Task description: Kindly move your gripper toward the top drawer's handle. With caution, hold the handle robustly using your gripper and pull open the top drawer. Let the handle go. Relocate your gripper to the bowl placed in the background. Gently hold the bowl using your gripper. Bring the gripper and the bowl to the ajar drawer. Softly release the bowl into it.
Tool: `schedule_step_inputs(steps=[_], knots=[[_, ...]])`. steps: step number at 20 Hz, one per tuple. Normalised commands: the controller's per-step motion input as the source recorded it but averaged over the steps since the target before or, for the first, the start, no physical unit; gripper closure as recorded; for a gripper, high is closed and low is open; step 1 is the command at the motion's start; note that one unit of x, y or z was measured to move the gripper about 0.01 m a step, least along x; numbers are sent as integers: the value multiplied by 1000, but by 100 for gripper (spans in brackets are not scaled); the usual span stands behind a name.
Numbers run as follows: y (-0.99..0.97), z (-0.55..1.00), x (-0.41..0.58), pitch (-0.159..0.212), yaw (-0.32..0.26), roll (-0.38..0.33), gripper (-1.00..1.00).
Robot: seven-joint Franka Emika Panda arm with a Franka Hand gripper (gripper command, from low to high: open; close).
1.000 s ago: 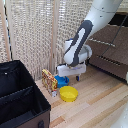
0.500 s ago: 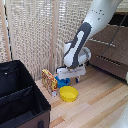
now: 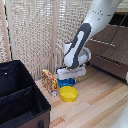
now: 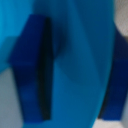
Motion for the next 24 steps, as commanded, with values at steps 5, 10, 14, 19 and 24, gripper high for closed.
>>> schedule_step_inputs(steps=[5,10,14,19,24], knots=[[-18,503,137,-147,-100,62,100],[15,598,173,-145,-167,17,100],[61,716,179,-91,-144,41,100],[226,693,87,-71,-158,32,100],[491,543,-84,-41,-112,14,100]])
